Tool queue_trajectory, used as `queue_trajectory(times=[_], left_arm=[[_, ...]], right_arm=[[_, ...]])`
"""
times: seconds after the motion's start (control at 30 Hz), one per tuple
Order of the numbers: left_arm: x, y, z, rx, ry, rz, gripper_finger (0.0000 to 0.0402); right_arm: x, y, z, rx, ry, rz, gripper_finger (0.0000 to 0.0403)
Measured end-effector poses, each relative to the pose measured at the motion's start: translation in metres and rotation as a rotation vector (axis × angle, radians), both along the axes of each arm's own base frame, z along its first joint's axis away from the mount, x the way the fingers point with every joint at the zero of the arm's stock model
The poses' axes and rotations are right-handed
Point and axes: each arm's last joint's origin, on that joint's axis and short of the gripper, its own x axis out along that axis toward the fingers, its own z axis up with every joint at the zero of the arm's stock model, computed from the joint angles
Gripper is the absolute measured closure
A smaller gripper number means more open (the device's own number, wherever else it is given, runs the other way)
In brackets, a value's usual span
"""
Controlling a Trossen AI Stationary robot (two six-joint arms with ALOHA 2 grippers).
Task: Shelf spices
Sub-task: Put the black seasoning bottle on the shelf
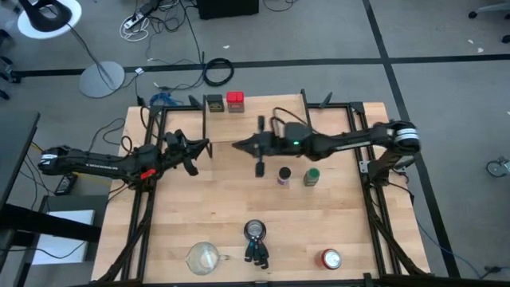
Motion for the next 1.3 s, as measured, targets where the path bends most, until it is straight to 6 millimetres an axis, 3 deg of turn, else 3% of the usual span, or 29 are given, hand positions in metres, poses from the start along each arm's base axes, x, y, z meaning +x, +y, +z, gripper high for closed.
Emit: queue_trajectory(times=[0.13,0.27,0.4,0.6,0.7,0.8,0.93,1.07,1.2,1.3], left_arm=[[0.002,-0.004,-0.001,-0.019,-0.004,-0.126,0.0401],[0.003,-0.014,-0.001,-0.002,-0.002,-0.279,0.04],[0.002,-0.023,0.0,0.059,0.012,-0.298,0.04],[0.003,-0.033,-0.006,0.077,0.074,-0.314,0.04],[0.005,-0.04,-0.013,0.058,0.129,-0.333,0.04],[0.009,-0.046,-0.019,0.06,0.172,-0.338,0.04],[0.015,-0.049,-0.026,0.092,0.223,-0.315,0.04],[0.019,-0.05,-0.028,0.115,0.221,-0.297,0.04],[0.021,-0.051,-0.025,0.135,0.188,-0.323,0.04],[0.023,-0.052,-0.02,0.138,0.177,-0.327,0.04]], right_arm=[[0.021,-0.003,-0.01,0.005,0.08,-0.005,0.0402],[0.022,0.001,-0.006,-0.004,0.13,0.008,0.0402],[0.003,0.016,0.018,-0.078,0.155,-0.032,0.0402],[-0.037,0.046,0.051,-0.185,0.227,-0.226,0.0402],[-0.053,0.054,0.052,-0.131,0.308,-0.298,0.0403],[-0.056,0.053,0.036,-0.039,0.435,-0.342,0.0403],[-0.044,0.054,0.009,-0.01,0.544,-0.377,0.0403],[-0.019,0.056,-0.008,-0.162,0.524,-0.313,0.0402],[0.0,0.051,-0.011,-0.204,0.409,-0.252,0.0402],[0.004,0.044,-0.006,-0.182,0.347,-0.214,0.0402]])
